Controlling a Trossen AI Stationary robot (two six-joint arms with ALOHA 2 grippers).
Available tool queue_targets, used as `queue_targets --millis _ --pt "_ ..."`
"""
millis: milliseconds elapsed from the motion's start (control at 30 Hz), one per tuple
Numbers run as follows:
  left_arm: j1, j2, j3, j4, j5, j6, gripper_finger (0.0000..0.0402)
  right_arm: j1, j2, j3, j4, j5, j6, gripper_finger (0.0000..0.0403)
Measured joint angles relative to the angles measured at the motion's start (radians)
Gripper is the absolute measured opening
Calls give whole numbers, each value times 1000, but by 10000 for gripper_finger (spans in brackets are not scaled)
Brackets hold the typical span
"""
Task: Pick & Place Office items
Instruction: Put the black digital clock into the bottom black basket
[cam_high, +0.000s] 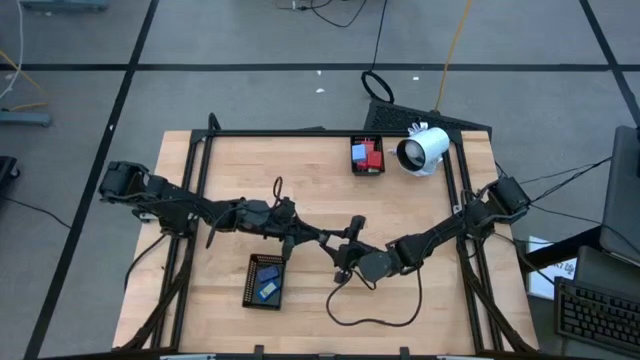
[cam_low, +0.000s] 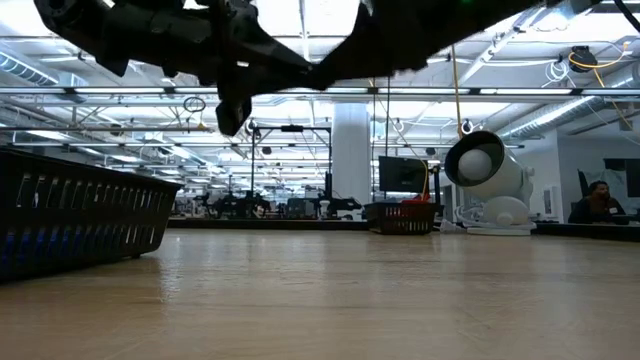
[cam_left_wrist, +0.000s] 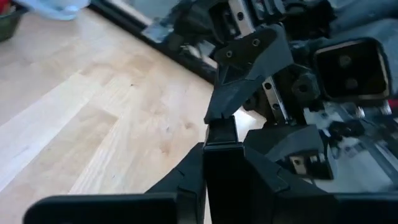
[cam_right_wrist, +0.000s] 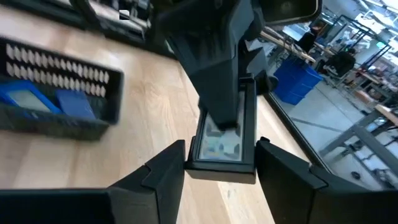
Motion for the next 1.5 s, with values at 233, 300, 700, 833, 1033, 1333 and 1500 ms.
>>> queue_targets --millis 233,300,700,833,1033,1333,1500 --pt "11 -127 1 -75 119 133 54 89 -87 -2 -28 185 3 194" --pt "-1 -181 0 -108 136 183 54 113 -139 0 -44 272 53 195" --pt "-120 -507 0 -505 -81 318 54 232 -494 -312 -108 311 264 196" --pt "-181 -544 0 -565 -155 339 54 161 -589 -528 28 46 432 196" --pt "-245 -547 -1 -587 -202 381 54 -1 -569 -748 541 -330 346 196" --pt "-256 -547 -1 -590 -207 390 57 -492 -643 -921 775 -833 424 196" --pt "-256 -546 -1 -602 -207 390 54 -681 -779 -942 709 -985 434 196"
